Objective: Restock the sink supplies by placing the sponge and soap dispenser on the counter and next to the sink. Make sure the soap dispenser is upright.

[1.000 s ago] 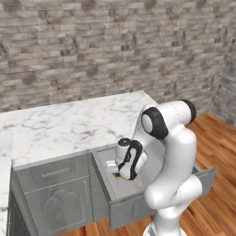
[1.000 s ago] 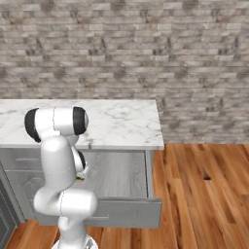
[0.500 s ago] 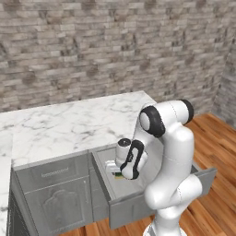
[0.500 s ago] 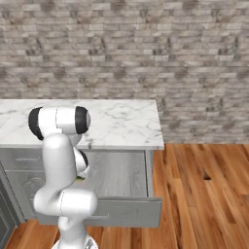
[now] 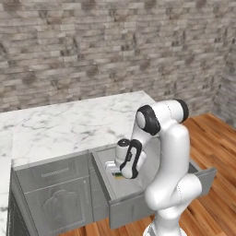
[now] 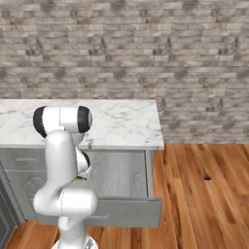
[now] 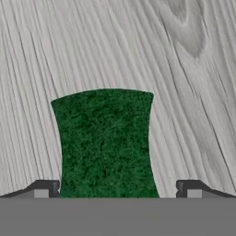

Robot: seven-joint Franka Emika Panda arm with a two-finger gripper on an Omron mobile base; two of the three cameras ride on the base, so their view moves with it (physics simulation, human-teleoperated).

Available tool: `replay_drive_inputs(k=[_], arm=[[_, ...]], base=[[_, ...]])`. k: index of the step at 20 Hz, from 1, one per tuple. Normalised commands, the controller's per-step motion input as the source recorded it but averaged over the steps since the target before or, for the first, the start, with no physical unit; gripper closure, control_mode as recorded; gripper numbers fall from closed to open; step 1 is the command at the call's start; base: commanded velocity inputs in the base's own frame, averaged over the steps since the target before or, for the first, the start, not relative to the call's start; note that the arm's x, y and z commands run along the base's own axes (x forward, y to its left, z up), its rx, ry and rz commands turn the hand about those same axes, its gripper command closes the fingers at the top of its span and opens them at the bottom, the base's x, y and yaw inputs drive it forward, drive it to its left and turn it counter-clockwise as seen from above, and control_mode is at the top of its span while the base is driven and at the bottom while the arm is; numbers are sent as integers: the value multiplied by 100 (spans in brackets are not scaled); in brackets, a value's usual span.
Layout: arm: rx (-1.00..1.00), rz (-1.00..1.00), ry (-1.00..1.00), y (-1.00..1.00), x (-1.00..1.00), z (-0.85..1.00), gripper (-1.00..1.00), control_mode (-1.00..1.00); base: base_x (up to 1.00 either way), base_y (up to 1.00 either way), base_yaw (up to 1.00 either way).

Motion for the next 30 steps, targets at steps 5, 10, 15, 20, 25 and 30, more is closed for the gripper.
replay_drive_inputs(k=[5,10,15,20,25,30], arm=[[-3,1,9,0,8,-26,-100,-100],[-1,1,6,0,1,-15,-100,-100],[-1,0,3,0,-1,-4,100,-100],[0,0,0,0,0,0,100,-100],[0,0,0,-9,-18,15,100,-100],[0,-3,-2,-26,-84,37,100,-100]], base=[[0,0,0],[0,0,0],[0,0,0],[0,0,0],[0,0,0],[0,0,0]])
